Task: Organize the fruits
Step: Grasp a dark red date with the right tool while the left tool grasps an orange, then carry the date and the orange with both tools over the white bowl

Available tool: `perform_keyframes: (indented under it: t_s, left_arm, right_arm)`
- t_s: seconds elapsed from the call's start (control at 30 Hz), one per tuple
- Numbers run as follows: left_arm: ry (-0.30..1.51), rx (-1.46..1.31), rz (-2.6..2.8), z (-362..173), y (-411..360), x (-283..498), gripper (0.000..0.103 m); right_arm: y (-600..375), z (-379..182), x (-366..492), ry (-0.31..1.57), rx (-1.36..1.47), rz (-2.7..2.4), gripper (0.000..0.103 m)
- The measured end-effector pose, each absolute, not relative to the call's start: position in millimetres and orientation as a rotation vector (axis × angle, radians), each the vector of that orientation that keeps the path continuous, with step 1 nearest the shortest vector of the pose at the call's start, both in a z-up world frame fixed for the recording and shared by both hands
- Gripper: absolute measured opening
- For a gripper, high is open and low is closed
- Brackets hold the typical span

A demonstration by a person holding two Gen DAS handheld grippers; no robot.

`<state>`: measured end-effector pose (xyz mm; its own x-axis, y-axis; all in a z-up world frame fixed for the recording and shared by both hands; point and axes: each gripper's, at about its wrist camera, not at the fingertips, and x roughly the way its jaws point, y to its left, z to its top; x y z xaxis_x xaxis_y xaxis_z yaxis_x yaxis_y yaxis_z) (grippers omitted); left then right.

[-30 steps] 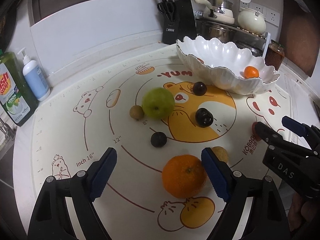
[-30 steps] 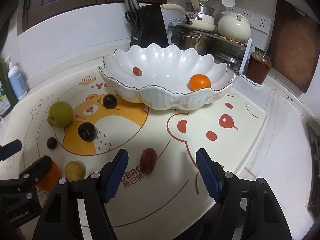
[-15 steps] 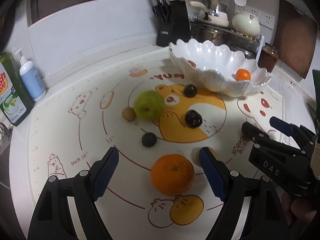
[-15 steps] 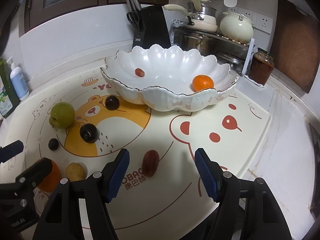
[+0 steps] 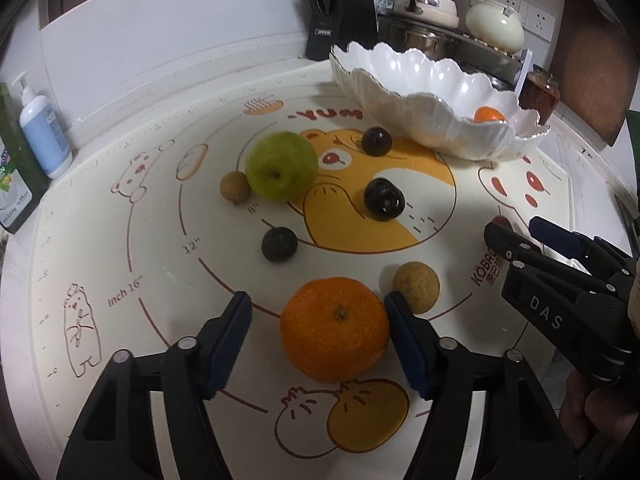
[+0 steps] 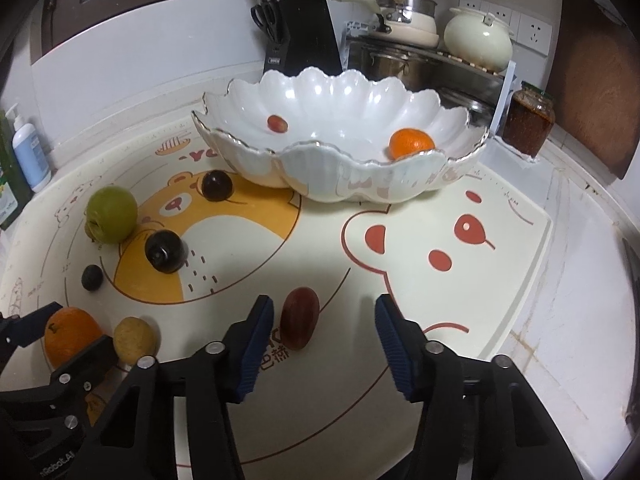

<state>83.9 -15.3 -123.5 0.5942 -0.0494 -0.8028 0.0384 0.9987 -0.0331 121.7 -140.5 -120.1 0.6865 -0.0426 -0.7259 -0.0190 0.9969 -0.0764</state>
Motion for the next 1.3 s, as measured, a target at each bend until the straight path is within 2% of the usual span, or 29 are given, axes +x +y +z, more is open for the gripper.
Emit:
perform_keyframes:
  t_s: [0.2,0.27,0.33,0.8,1.3]
  left_arm:
    - [0.921,0.002,-0.056,-123,-18,83,0.058]
    - [0.919,0.004,-0.067,-123,-19,83,0.053]
    - [0.916,0.004,-0.084,-122,-20,83,0.047]
    - [0.912,0.005,-0.079,-116,-18,80,0.046]
    - [0.850,-0.008,-0.082,-84,-20,89,0.046]
  right_arm:
    - [-137,-122,121,0.822,-0.072,0.029,0.028]
    - [-134,-123,119,0.821,-0.075,0.044,0.021]
    - [-133,-122,118,0.819,-0.080,0.044,0.021]
    - [-136,-113,111,0.800,-0.065,0.044,0.021]
    - [-145,-85,106,0.745,-0.046,0.033,0.021]
